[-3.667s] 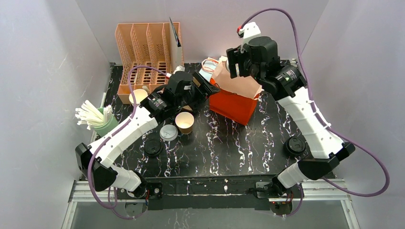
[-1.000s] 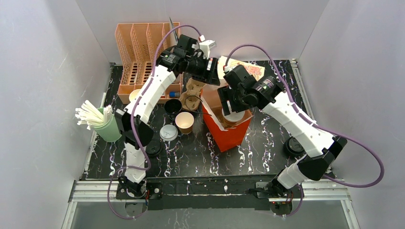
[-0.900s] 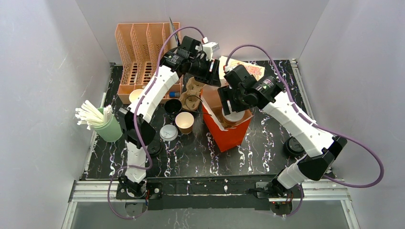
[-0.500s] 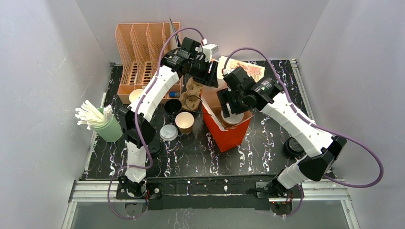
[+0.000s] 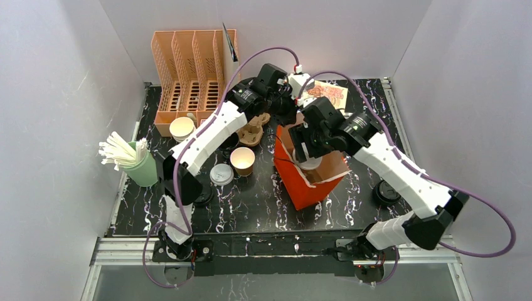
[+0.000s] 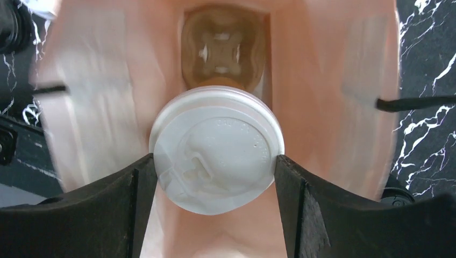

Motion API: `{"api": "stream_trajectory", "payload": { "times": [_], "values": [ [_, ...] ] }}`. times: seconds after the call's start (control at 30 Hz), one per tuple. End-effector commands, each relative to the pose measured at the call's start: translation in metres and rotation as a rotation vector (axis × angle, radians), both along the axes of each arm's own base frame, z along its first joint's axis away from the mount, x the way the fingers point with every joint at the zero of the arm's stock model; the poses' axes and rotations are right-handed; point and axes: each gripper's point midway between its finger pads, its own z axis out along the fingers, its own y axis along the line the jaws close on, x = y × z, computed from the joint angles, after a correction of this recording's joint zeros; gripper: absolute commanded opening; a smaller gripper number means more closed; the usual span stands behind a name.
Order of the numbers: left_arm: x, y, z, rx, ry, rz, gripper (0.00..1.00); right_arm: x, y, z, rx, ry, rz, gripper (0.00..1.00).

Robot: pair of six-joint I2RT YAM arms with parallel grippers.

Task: Pack the takeout coffee
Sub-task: Place the coffee cup on the cup tray.

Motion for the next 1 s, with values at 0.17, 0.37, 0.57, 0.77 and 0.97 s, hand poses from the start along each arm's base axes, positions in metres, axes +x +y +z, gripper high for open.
{"api": "stream_trajectory", "payload": {
  "times": [0.17,0.37,0.57,0.77,0.97],
  "values": [
    [-0.050,-0.006,0.101,-0.149,-0.307,-0.099,0.00,-0.040,-0.013,-0.003,0.070,-0.091,0.051,0.24],
    [-0.072,-0.007,0.114,-0.259,-0.328,-0.087,0.00,-0.045,-0.015,-0.015,0.020,-0.183,0.036,0.22],
    [-0.085,-0.009,0.103,-0.301,-0.259,-0.087,0.00,-0.023,-0.023,-0.004,-0.012,-0.326,-0.028,0.24],
    [-0.087,-0.015,0.098,-0.310,-0.222,-0.088,0.00,-0.029,-0.031,-0.024,-0.074,-0.267,-0.051,0.24],
    [-0.085,-0.018,0.090,-0.302,-0.212,-0.087,0.00,-0.035,-0.037,-0.042,-0.132,-0.216,-0.042,0.24]
  ]
}}
